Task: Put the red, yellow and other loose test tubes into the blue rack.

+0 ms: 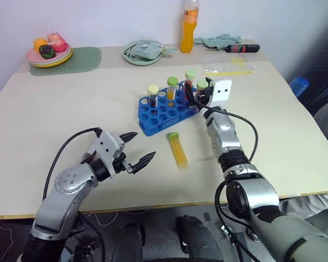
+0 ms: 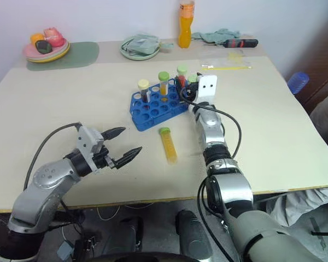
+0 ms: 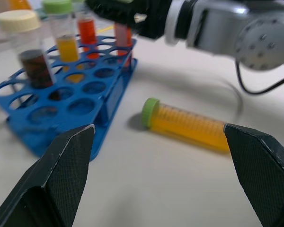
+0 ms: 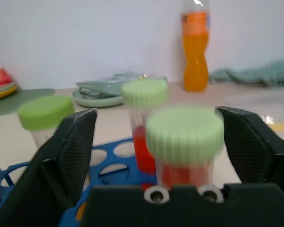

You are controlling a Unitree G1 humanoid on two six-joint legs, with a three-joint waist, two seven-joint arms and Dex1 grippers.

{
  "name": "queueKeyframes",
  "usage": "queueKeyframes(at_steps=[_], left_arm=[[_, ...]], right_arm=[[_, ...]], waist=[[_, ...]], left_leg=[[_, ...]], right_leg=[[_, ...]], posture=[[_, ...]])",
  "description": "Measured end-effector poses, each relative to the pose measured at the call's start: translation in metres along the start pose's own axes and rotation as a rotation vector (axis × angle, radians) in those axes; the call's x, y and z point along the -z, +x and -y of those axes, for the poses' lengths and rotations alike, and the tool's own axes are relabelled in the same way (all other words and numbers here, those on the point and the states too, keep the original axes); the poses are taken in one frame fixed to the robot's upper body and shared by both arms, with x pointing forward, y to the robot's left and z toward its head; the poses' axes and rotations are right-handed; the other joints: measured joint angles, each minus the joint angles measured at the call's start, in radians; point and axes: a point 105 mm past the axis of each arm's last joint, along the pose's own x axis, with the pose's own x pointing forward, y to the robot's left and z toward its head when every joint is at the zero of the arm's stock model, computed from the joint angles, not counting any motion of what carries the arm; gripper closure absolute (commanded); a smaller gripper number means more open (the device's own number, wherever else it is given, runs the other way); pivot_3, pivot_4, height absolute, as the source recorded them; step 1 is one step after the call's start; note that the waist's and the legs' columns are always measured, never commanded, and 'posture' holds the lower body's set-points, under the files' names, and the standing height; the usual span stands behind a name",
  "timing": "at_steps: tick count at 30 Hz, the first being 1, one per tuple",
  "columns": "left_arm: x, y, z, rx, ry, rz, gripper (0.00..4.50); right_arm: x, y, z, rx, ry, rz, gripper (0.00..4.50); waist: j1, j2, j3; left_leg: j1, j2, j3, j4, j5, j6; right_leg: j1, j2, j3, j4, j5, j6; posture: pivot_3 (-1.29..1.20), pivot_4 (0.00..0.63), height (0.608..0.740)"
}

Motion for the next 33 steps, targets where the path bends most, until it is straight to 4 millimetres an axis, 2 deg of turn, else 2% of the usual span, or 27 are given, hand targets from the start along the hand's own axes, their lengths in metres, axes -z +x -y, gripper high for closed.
queueKeyframes(at_steps=[3, 6, 8, 9, 11, 13, 15, 17, 21, 25, 28, 33], left_arm=[[-0.003, -0.010, -0.013, -0.061, 0.001, 0.006, 0.00], [-0.004, -0.021, -0.024, -0.087, 0.027, -0.014, 0.00], [-0.003, -0.029, -0.033, -0.096, 0.050, -0.047, 0.00], [0.000, -0.031, -0.036, -0.085, 0.066, -0.068, 0.00], [0.005, -0.034, -0.038, -0.063, 0.078, -0.099, 0.00], [0.008, -0.036, -0.039, -0.018, 0.083, -0.118, 0.00], [0.007, -0.036, -0.038, 0.022, 0.094, -0.120, 0.00], [0.009, -0.038, -0.036, 0.061, 0.099, -0.135, 0.00], [0.012, -0.041, -0.035, 0.114, 0.101, -0.152, 0.00], [0.013, -0.042, -0.034, 0.121, 0.102, -0.152, 0.00], [0.016, -0.043, -0.031, 0.116, 0.091, -0.153, 0.00], [0.019, -0.043, -0.024, 0.108, 0.074, -0.147, 0.00]], right_arm=[[0.005, -0.028, 0.023, -0.039, -0.073, -0.147, 0.36], [0.008, -0.064, 0.031, -0.139, -0.192, -0.360, 0.36], [-0.005, -0.087, 0.025, -0.251, -0.265, -0.493, 0.36], [-0.014, -0.099, 0.016, -0.324, -0.282, -0.559, 0.36], [-0.029, -0.109, -0.007, -0.431, -0.263, -0.624, 0.36], [-0.037, -0.113, -0.040, -0.530, -0.156, -0.724, 0.36], [-0.042, -0.115, -0.064, -0.602, -0.106, -0.795, 0.36], [-0.038, -0.114, -0.074, -0.622, -0.080, -0.850, 0.36], [-0.011, -0.105, -0.082, -0.560, 0.014, -0.995, 0.36], [0.000, -0.093, -0.093, -0.476, 0.027, -1.065, 0.36], [0.010, -0.089, -0.087, -0.365, 0.019, -1.128, 0.36], [0.022, -0.091, -0.089, -0.261, 0.031, -1.225, 0.36]], waist=[[0.015, 0.000, 0.000], [0.017, 0.002, 0.001], [0.013, 0.003, 0.001], [0.010, 0.003, 0.001], [-0.001, 0.002, 0.001], [-0.012, 0.002, 0.001], [-0.010, 0.002, 0.001], [-0.003, 0.001, 0.000], [0.001, 0.000, 0.000], [-0.009, 0.000, 0.000], [-0.011, 0.000, 0.000], [-0.011, 0.000, 0.000]], left_leg=[[0.000, 0.000, 0.000, 0.000, 0.000, 0.000], [0.000, 0.000, 0.000, 0.000, 0.000, 0.000], [0.000, 0.000, 0.000, 0.000, 0.000, 0.000], [0.001, 0.000, 0.000, 0.000, 0.000, 0.000], [0.002, 0.001, 0.000, -0.001, 0.000, 0.000], [0.002, 0.001, -0.002, -0.001, 0.000, 0.000], [0.002, 0.001, -0.004, 0.000, 0.000, 0.000], [0.000, 0.000, -0.004, 0.000, 0.000, 0.000], [-0.001, -0.001, -0.002, 0.000, 0.000, 0.000], [-0.002, 0.000, -0.003, -0.001, 0.000, 0.000], [-0.002, 0.000, -0.003, -0.001, 0.000, 0.000], [-0.002, 0.000, -0.003, -0.001, 0.000, 0.001]], right_leg=[[0.000, 0.000, 0.000, -0.001, 0.000, 0.000], [0.000, 0.000, 0.000, -0.001, 0.000, 0.000], [0.000, 0.001, 0.000, -0.001, 0.000, 0.000], [0.000, 0.002, 0.001, 0.000, 0.000, 0.000], [0.000, 0.003, 0.000, 0.000, -0.001, -0.002], [0.000, 0.004, 0.001, 0.000, -0.001, -0.002], [0.000, 0.004, -0.001, 0.000, -0.001, -0.003], [0.000, 0.003, -0.002, -0.001, -0.001, -0.003], [0.000, 0.001, -0.001, -0.003, -0.001, -0.002], [-0.001, 0.002, -0.001, -0.001, -0.001, -0.002], [-0.002, 0.002, -0.001, -0.001, -0.001, -0.002], [-0.002, 0.002, -0.001, -0.001, -0.001, -0.002]], posture=[[0.00, 0.150, 0.740], [0.00, 0.150, 0.740], [0.00, 0.150, 0.740], [0.00, 0.150, 0.740], [0.00, 0.150, 0.740], [0.00, 0.150, 0.740], [0.00, 0.150, 0.740], [0.00, 0.150, 0.740], [0.00, 0.150, 0.740], [0.00, 0.150, 0.740], [0.00, 0.150, 0.740], [0.00, 0.150, 0.740]])
